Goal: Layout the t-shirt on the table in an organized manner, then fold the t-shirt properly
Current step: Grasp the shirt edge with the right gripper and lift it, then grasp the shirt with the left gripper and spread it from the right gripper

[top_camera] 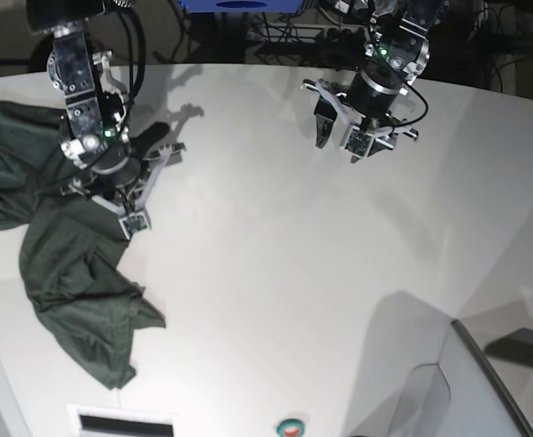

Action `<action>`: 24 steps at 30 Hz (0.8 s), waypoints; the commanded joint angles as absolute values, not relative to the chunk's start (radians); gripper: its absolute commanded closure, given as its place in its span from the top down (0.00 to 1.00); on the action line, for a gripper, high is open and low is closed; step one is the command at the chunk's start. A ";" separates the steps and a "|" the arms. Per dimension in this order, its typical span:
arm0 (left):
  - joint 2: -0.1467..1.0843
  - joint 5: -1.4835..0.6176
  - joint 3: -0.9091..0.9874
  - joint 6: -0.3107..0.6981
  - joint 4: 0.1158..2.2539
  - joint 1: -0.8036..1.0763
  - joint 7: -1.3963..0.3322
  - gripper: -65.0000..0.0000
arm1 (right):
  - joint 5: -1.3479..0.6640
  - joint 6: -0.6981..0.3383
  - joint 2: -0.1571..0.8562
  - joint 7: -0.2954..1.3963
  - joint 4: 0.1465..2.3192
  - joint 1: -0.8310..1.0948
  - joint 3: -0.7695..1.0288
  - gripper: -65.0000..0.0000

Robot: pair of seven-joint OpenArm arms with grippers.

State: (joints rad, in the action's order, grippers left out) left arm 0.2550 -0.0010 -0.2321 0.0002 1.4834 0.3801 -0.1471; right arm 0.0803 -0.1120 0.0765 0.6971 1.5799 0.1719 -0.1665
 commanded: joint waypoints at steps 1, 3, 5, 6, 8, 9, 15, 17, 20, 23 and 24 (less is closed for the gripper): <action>0.260 -0.001 -0.231 -0.005 1.497 0.378 -0.124 0.49 | 0.081 -0.108 0.076 0.699 1.627 0.186 -0.165 0.01; 0.260 -0.001 -0.231 -0.005 1.497 0.377 -0.124 0.49 | 0.081 -0.110 0.079 0.707 1.690 0.234 -0.165 0.01; 0.260 -0.001 -0.231 -0.005 1.497 0.375 -0.124 0.49 | 0.081 -0.110 0.082 0.707 1.745 0.286 -0.166 0.01; 0.260 -0.001 -0.231 -0.005 1.497 0.375 -0.124 0.49 | 0.081 -0.110 0.084 0.707 1.773 0.314 -0.166 0.01; 0.260 -0.001 -0.231 -0.005 1.497 0.374 -0.124 0.49 | 0.081 -0.110 0.084 0.707 1.813 0.371 -0.166 0.01; 0.260 -0.001 -0.231 -0.005 1.497 0.374 -0.124 0.49 | 0.081 -0.110 0.084 0.705 1.825 0.390 -0.166 0.01; 0.257 -0.001 -0.236 -0.005 1.500 0.372 -0.124 0.49 | 0.079 -0.153 0.079 0.702 1.856 0.484 -0.163 0.01; 0.255 -0.001 -0.240 -0.005 1.503 0.371 -0.124 0.49 | 0.079 -0.179 0.081 0.707 1.873 0.499 -0.160 0.05; 0.226 -0.001 -0.245 -0.005 1.504 0.346 -0.124 0.49 | 0.082 -0.188 0.084 0.707 1.943 0.535 -0.156 0.25; 0.189 -0.001 -0.249 -0.004 1.500 0.321 -0.124 0.49 | 0.082 -0.186 0.084 0.702 1.989 0.552 -0.077 0.35; 0.173 -0.001 -0.268 -0.004 1.503 0.309 -0.124 0.49 | 0.082 -0.186 0.084 0.699 1.988 0.544 -0.031 0.35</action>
State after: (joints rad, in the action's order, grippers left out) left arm 0.1726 -0.0006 -0.2657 -0.0002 1.4841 0.3092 -0.1467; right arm 0.0750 -0.1913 0.0769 0.7094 1.9728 0.5449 -0.0380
